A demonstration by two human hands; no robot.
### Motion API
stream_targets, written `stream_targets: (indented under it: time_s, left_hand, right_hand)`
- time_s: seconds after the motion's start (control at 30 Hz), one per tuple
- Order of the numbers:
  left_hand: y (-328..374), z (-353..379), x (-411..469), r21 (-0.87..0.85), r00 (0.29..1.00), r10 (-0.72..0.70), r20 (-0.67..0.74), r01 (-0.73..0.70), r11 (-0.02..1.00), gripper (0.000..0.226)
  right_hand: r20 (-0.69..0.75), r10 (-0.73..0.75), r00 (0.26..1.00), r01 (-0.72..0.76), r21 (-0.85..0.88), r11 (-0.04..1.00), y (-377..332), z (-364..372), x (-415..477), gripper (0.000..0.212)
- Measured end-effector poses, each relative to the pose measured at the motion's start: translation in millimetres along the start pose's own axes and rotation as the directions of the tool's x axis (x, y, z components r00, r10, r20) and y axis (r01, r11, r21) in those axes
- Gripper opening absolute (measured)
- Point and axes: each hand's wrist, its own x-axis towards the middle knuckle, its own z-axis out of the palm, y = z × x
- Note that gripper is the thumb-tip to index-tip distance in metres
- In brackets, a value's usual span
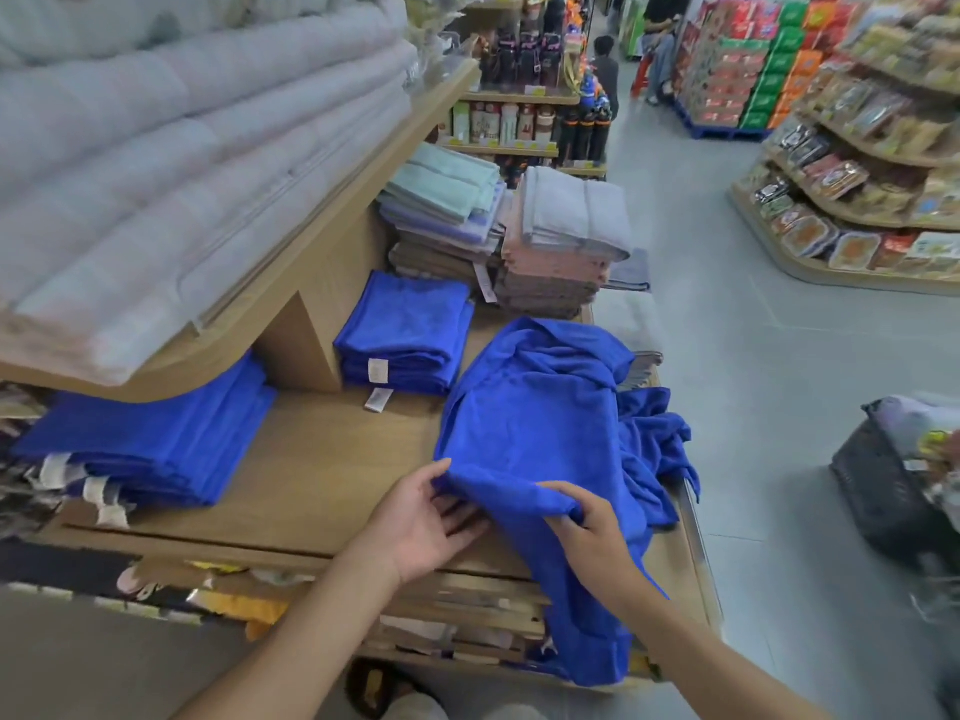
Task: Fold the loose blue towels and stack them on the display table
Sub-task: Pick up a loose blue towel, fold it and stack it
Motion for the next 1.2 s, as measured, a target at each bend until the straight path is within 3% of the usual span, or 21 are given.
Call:
stream_targets:
  time_s: [0.13, 0.33, 0.43, 0.5, 0.6, 0.7, 0.8, 0.87, 0.93, 1.03, 1.1, 1.2]
  left_hand:
    - [38, 15, 21, 0.078, 0.997, 0.063, -0.044, -0.059, 0.995, 0.035]
    - [68, 37, 49, 0.309, 0.986, 0.158, -0.061, -0.132, 0.942, 0.01]
    - [70, 31, 50, 0.534, 0.954, 0.292, -0.066, -0.213, 0.818, 0.01]
    - [67, 21, 40, 0.613, 0.92, 0.39, -0.042, -0.285, 0.737, 0.01]
    - [59, -6, 11, 0.701, 0.868, 0.496, 0.0, -0.353, 0.619, 0.013]
    - [41, -45, -22, 0.779, 0.924, 0.377, 0.057, -0.277, 0.562, 0.01]
    - [17, -82, -51, 0.919, 0.986, 0.154, 0.057, -0.112, 0.377, 0.011]
    - [8, -93, -62, 0.972, 0.992, 0.129, 0.014, -0.043, 0.23, 0.016]
    - [9, -91, -67, 0.993, 0.98, 0.196, -0.024, 0.001, 0.119, 0.021]
    - [26, -68, -61, 0.974, 0.859, 0.51, 0.041, 0.079, -0.211, 0.031]
    - [40, -32, -48, 0.963, 0.756, 0.611, 0.234, -0.093, -0.254, 0.023]
    - [49, 41, -12, 0.835, 0.658, 0.522, 0.543, -0.487, -0.254, 0.006]
  right_hand:
    - [-0.044, 0.073, 0.996, -0.072, 0.019, 0.997, 2, 2, 0, 0.044]
    - [-0.015, 0.112, 0.994, -0.112, 0.004, 0.994, -1, 3, -2, 0.024]
    - [-0.036, 0.119, 0.992, -0.119, 0.023, 0.993, 3, 1, -3, 0.028]
    - [-0.088, 0.168, 0.982, -0.162, 0.071, 0.984, 4, 1, -4, 0.051]
    - [-0.151, 0.228, 0.962, -0.211, 0.121, 0.97, 2, 1, -4, 0.054]
    - [-0.13, 0.198, 0.971, -0.183, 0.121, 0.976, 5, 1, -3, 0.052]
    - [-0.051, 0.123, 0.991, -0.117, 0.102, 0.988, 6, 2, -4, 0.05]
    - [-0.017, 0.099, 0.995, -0.097, 0.096, 0.991, 6, 3, -4, 0.049]
    - [-0.008, 0.09, 0.996, -0.089, 0.094, 0.992, 6, 5, -4, 0.048]
    - [-0.017, 0.077, 0.997, -0.075, 0.078, 0.994, 7, 7, -5, 0.048]
    - [-0.027, 0.065, 0.998, -0.064, 0.046, 0.997, 6, 9, -5, 0.052]
    - [-0.054, 0.06, 0.997, -0.059, 0.009, 0.998, 6, 10, -4, 0.054]
